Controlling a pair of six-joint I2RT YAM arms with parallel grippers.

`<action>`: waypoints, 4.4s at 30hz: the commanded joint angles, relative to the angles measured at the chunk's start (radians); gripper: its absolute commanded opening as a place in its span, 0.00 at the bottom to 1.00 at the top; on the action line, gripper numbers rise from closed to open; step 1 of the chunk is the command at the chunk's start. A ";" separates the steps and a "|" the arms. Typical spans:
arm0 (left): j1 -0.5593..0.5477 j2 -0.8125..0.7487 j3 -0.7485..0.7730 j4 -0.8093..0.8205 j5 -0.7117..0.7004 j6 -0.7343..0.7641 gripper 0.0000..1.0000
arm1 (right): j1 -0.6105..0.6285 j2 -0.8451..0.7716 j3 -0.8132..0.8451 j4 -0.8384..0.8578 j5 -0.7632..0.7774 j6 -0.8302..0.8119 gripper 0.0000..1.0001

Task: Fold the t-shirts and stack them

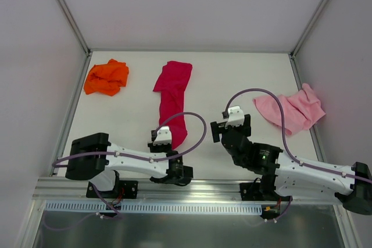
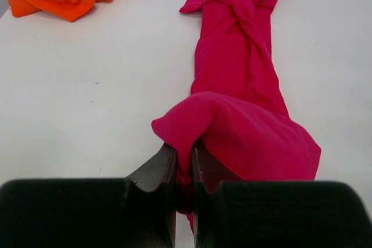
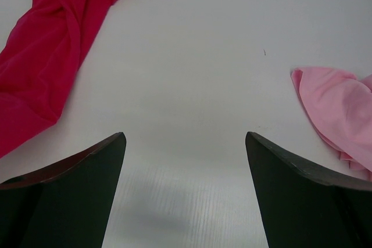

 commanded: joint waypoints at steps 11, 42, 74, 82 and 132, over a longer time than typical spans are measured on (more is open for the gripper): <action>0.109 -0.199 -0.218 0.079 0.000 -0.424 0.00 | 0.020 -0.030 0.017 0.017 0.001 0.024 0.89; 0.493 -0.179 -0.166 1.561 0.361 1.269 0.00 | 0.031 -0.041 0.006 0.008 0.015 0.008 0.89; 0.752 0.181 0.152 1.409 0.444 1.284 0.60 | 0.036 0.037 0.020 0.020 -0.048 -0.022 0.89; 0.763 0.093 0.111 1.624 0.487 1.470 0.98 | 0.065 0.185 0.086 0.016 -0.048 -0.064 0.89; 0.659 0.170 0.106 1.502 0.600 1.378 0.00 | 0.091 -0.074 -0.038 0.046 0.174 0.010 0.88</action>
